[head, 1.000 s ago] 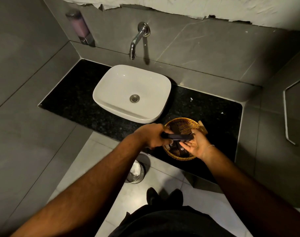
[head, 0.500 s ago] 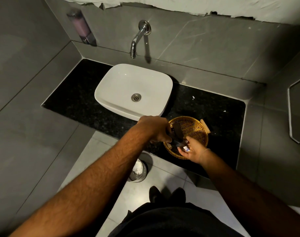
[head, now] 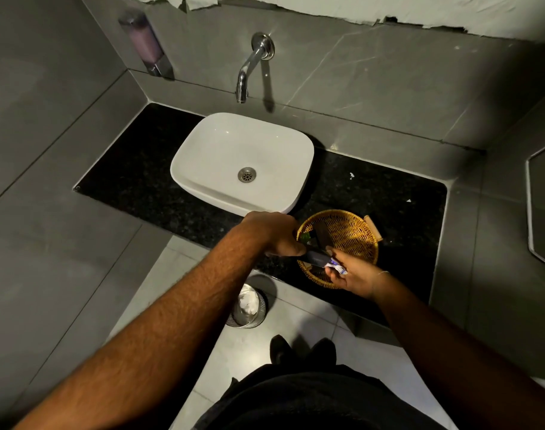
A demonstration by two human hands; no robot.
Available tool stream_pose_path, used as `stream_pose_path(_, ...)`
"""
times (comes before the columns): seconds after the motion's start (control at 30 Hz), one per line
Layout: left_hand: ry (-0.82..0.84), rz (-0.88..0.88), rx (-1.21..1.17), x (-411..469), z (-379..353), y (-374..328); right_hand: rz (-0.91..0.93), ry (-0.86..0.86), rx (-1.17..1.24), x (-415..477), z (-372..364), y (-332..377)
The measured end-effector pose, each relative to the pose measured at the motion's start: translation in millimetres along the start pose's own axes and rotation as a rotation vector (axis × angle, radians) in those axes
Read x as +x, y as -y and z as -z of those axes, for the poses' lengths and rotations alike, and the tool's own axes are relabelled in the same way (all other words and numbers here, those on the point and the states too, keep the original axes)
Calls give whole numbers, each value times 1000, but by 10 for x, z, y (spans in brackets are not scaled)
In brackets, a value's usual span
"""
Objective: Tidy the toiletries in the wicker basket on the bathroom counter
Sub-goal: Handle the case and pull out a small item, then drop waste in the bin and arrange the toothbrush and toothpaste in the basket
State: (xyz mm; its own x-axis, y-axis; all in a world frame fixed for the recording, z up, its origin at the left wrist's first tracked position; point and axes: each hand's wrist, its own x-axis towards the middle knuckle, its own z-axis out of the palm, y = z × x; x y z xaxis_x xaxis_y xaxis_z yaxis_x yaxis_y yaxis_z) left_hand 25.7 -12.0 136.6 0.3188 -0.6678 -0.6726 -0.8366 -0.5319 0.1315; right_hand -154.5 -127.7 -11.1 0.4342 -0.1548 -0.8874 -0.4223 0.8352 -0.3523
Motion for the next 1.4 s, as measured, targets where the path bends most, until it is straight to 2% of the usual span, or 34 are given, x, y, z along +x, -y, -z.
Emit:
stream_pose_path(0.17,29,-2,-49,61,-92,70,41,63,-63,11,94,6)
stream_pose_path(0.27,114,-44,-230,165,-248,53,65,79,6,10,95,38)
stream_pose_path(0.37,93,-116,-395,248,-451,-40,87,77,25,38,69,97)
stream_pose_path(0.47,-2,-177,-457,313,-618,-111,117,-40,-88,51,24,131)
stream_pose_path(0.57,-8,-208,-443,347,-739,-88,181,-199,-200,117,48,131)
stream_pose_path(0.73,-68,-200,-510,369,-946,99,250,-360,-198,168,279,100)
stream_pose_path(0.9,-195,7,-646,375,-1333,458,277,-436,-132,203,416,74)
stream_pose_path(1.0,-259,152,-805,269,-1628,735,286,-453,-157,223,360,75)
stream_pose_path(1.2,-381,604,-1099,-55,-2243,1253,340,-406,-181,338,64,16)
stream_pose_path(1.3,-393,776,-1204,-146,-2503,1446,346,-430,-250,401,-77,-64)
stream_pose_path(1.4,-372,858,-1231,-128,-2723,1587,324,-451,-335,429,-134,-133)
